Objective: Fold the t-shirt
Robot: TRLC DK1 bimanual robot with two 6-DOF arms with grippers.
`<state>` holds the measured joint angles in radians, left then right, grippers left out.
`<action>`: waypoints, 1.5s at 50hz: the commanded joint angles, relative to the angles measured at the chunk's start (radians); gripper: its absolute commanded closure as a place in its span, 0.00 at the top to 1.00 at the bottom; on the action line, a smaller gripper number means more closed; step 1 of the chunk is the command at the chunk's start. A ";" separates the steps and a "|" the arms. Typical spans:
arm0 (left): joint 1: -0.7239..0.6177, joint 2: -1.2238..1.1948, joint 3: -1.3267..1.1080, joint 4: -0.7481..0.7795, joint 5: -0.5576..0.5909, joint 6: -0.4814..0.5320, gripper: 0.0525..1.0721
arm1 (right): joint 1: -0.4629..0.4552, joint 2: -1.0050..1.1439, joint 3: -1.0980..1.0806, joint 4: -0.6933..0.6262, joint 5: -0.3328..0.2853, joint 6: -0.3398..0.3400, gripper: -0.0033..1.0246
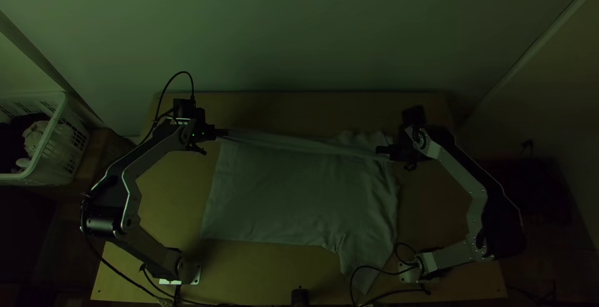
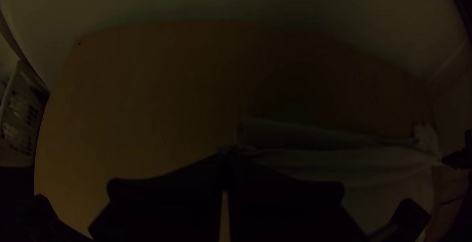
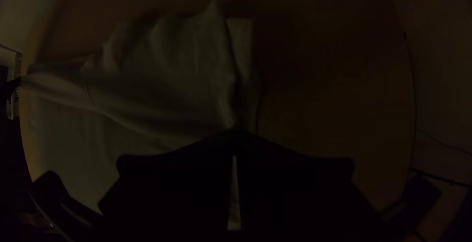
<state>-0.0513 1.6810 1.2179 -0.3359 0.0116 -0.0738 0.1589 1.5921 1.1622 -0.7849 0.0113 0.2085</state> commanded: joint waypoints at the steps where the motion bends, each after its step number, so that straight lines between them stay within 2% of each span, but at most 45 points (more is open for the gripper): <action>1: -0.001 -0.043 -0.064 0.021 -0.004 0.028 0.03 | 0.008 -0.041 -0.052 0.010 0.018 -0.001 0.03; 3: -0.001 -0.050 -0.081 0.023 -0.004 0.034 0.07 | 0.011 -0.043 -0.055 0.012 0.018 -0.001 0.03; 4: -0.001 -0.053 -0.089 0.028 -0.004 0.035 0.13 | 0.013 -0.043 -0.053 0.012 0.018 0.000 0.07; 7: -0.002 -0.067 -0.110 0.032 -0.001 0.043 0.43 | 0.014 -0.055 -0.061 0.003 0.018 0.006 0.24; 10: -0.002 -0.079 -0.118 0.024 0.014 0.049 0.70 | 0.018 -0.078 -0.072 -0.004 0.018 0.022 0.56; 13: -0.001 -0.092 -0.115 -0.005 0.028 0.049 0.87 | 0.018 -0.107 -0.085 -0.011 0.018 0.034 0.92; 14: 0.004 -0.093 -0.112 -0.012 0.044 0.048 0.91 | 0.018 -0.118 -0.088 -0.016 0.018 0.045 0.97; 18: 0.021 -0.113 -0.104 -0.035 0.111 0.046 0.94 | 0.011 -0.158 -0.088 -0.040 0.018 0.051 0.96; 29: 0.030 -0.227 -0.107 -0.094 0.159 0.066 0.94 | 0.008 -0.300 -0.091 -0.131 0.018 0.052 0.96; 35: 0.027 -0.259 -0.087 -0.203 0.186 0.088 0.94 | 0.005 -0.399 -0.108 -0.175 0.018 0.077 0.96; 48: 0.028 -0.411 -0.130 -0.387 0.200 0.126 0.94 | 0.025 -0.524 -0.142 -0.344 0.012 0.078 0.96; 55: 0.031 -0.524 -0.169 -0.468 0.200 0.149 0.94 | 0.041 -0.590 -0.194 -0.413 -0.004 0.088 0.86; 64: 0.024 -0.607 -0.184 -0.588 0.199 0.189 0.94 | 0.093 -0.587 -0.213 -0.570 -0.022 0.218 0.84; 73: 0.014 -0.629 -0.198 -0.755 0.192 0.216 0.94 | 0.111 -0.552 -0.265 -0.651 -0.073 0.235 0.85; 75: 0.010 -0.638 -0.209 -0.778 0.189 0.227 0.94 | 0.117 -0.541 -0.280 -0.662 -0.089 0.235 0.90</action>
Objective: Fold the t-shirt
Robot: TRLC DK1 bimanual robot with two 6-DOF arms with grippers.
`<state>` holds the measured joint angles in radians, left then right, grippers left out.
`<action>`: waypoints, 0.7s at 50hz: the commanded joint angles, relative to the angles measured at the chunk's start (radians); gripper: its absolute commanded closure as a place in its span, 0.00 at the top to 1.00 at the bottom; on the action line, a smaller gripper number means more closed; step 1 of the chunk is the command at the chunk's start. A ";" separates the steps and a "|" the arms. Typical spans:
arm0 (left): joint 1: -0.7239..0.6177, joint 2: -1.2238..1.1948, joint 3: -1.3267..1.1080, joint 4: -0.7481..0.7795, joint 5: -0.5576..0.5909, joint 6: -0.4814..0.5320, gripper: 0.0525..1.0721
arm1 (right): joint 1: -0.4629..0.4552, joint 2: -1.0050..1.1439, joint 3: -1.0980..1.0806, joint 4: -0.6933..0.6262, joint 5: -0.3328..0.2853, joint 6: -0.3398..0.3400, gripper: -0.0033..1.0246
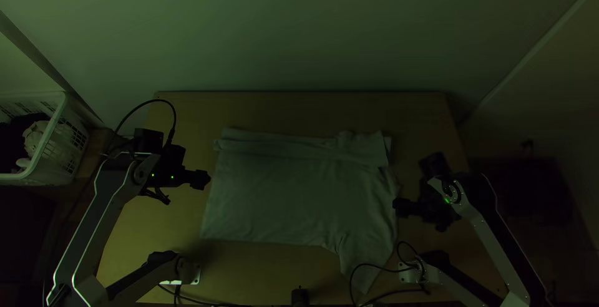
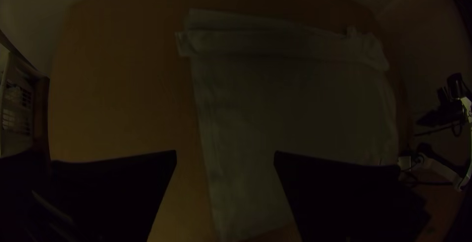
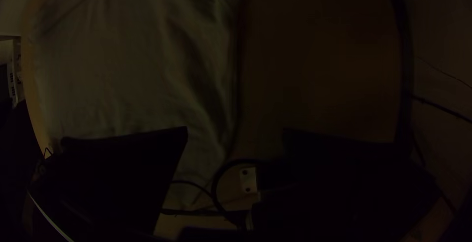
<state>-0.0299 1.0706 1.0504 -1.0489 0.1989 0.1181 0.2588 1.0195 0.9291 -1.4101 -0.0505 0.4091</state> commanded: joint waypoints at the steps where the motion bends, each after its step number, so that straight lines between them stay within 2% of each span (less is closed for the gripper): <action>1: -0.013 -0.034 -0.050 -0.069 0.002 0.037 0.94 | 0.023 0.039 -0.055 -0.041 -0.031 0.034 0.92; 8: -0.013 -0.072 -0.107 -0.074 -0.001 0.069 0.94 | 0.063 0.071 -0.111 -0.064 -0.038 0.036 0.93; 21: -0.011 -0.077 -0.121 -0.095 0.000 0.063 0.94 | 0.088 0.102 -0.211 -0.024 -0.129 0.022 0.91; 35: -0.013 -0.072 -0.121 -0.108 -0.001 0.052 0.94 | 0.099 0.235 -0.246 0.030 -0.172 -0.055 0.90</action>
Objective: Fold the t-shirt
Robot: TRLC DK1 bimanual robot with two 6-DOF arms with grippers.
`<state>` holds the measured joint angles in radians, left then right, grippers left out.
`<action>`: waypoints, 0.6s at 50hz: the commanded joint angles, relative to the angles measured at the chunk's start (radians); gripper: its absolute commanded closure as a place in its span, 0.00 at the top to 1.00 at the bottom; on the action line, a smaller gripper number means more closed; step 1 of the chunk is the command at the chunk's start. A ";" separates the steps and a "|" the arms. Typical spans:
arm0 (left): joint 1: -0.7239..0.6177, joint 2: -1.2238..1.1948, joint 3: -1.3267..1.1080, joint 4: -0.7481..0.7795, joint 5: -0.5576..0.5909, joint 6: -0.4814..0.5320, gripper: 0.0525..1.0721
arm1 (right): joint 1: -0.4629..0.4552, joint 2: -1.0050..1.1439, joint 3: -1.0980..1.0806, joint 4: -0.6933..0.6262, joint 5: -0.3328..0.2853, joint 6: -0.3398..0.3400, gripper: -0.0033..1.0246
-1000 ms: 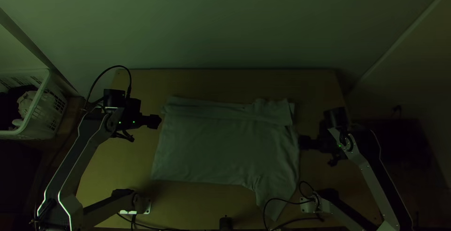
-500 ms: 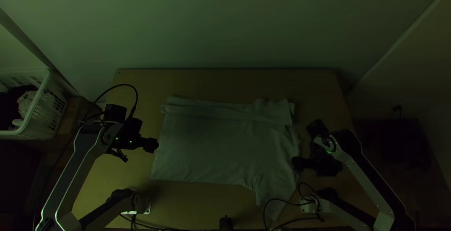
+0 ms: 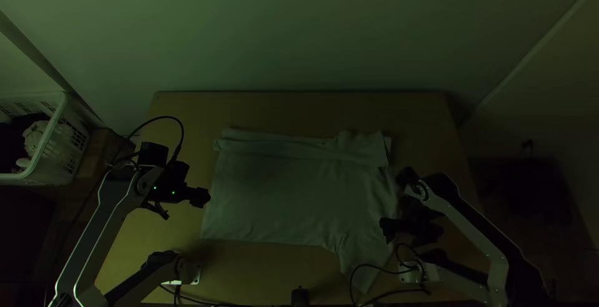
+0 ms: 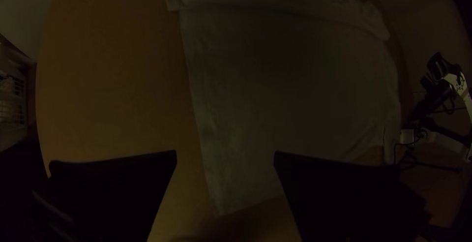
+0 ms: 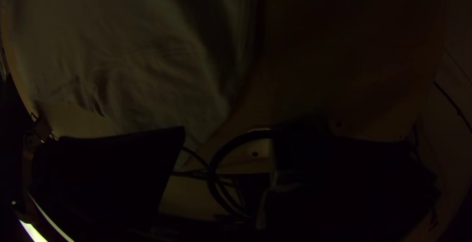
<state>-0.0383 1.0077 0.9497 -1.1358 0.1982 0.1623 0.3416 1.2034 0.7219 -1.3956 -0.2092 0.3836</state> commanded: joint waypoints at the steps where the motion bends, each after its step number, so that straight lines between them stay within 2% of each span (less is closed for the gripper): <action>1: -0.005 -0.008 -0.022 -0.021 0.000 0.006 0.94 | 0.017 0.058 -0.044 0.024 -0.016 -0.031 0.90; 8: -0.005 0.005 -0.020 -0.016 0.000 -0.007 0.94 | 0.033 0.108 -0.067 0.069 -0.048 -0.045 0.89; 12: -0.005 0.008 -0.023 -0.010 0.000 -0.014 0.94 | 0.051 0.131 -0.079 0.096 -0.065 -0.046 0.84; 22: -0.005 0.020 -0.026 0.001 0.000 -0.017 0.94 | 0.094 0.183 -0.093 0.118 -0.088 -0.048 0.84; 27: -0.005 0.032 -0.029 0.008 -0.002 -0.020 0.94 | 0.125 0.188 -0.095 0.145 -0.088 -0.049 0.69; 30: -0.003 0.042 -0.032 0.015 -0.002 -0.020 0.94 | 0.148 0.188 -0.098 0.152 -0.088 -0.049 0.65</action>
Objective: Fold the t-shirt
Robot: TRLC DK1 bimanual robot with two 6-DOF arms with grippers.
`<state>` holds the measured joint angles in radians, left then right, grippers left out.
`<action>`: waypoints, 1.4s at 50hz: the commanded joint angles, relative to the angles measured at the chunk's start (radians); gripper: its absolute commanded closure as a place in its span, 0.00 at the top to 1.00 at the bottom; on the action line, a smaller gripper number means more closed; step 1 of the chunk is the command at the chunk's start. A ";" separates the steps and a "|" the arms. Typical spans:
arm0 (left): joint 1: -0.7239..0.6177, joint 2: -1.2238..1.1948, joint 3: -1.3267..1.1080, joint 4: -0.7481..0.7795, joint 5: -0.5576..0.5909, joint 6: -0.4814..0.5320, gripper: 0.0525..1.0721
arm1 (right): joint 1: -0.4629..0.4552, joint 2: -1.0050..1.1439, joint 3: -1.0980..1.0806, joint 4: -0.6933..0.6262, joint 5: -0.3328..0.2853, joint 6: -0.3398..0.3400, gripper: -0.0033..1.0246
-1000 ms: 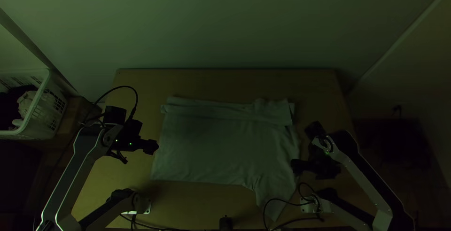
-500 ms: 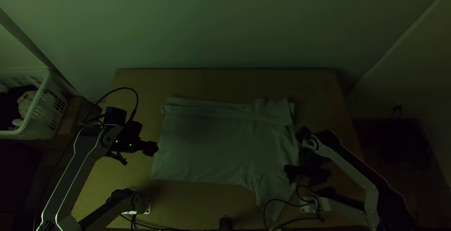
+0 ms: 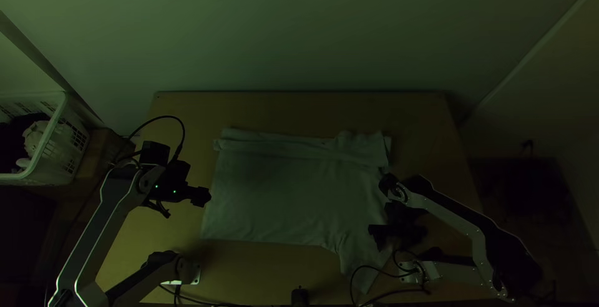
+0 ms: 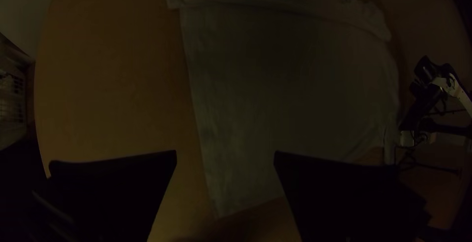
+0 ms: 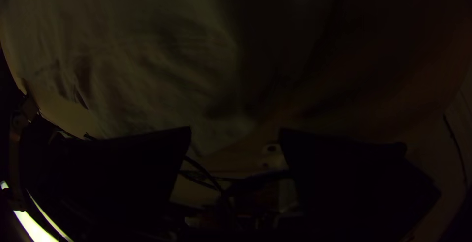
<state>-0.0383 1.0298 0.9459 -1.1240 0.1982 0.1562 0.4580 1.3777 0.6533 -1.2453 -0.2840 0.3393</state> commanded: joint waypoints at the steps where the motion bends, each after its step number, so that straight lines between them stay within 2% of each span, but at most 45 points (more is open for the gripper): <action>1: -0.003 0.023 -0.030 0.007 -0.002 -0.014 0.94 | 0.036 0.017 -0.030 0.001 -0.014 -0.005 0.64; 4: -0.003 0.027 -0.032 0.013 -0.003 -0.015 0.94 | 0.045 0.021 -0.027 0.001 -0.012 -0.005 0.60; 8: -0.003 0.032 -0.030 0.020 -0.005 -0.015 0.94 | 0.053 0.020 -0.024 0.014 -0.009 -0.010 0.49; 15: -0.003 0.044 -0.030 0.027 -0.008 -0.009 0.94 | 0.056 -0.006 -0.029 0.072 0.011 -0.011 0.17; 17: -0.003 0.047 -0.030 0.027 -0.009 -0.004 0.94 | 0.054 -0.012 -0.032 0.081 0.014 -0.011 0.11; 27: -0.005 0.050 -0.025 0.021 -0.039 0.043 0.95 | 0.056 -0.012 -0.032 0.083 0.016 -0.011 0.11; 31: -0.005 0.050 -0.021 0.009 -0.056 0.069 0.95 | 0.062 -0.020 -0.032 0.098 0.029 -0.013 0.03; 41: -0.020 0.049 -0.010 -0.080 -0.060 0.166 0.95 | 0.065 -0.029 -0.034 0.103 0.032 -0.008 0.03; 45: -0.038 0.050 -0.033 -0.117 -0.098 0.203 0.95 | 0.065 -0.029 -0.032 0.103 0.034 -0.005 0.03; 56: -0.078 0.098 -0.113 -0.131 -0.163 0.223 0.95 | 0.065 -0.042 -0.029 0.103 0.036 -0.005 0.03; 70: -0.123 0.181 -0.191 -0.111 -0.187 0.224 0.95 | 0.062 -0.045 -0.032 0.112 0.037 -0.005 0.03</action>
<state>-0.1513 1.1744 0.7925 -1.2278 0.0353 0.3603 0.5171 1.3472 0.6418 -1.1404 -0.2543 0.3355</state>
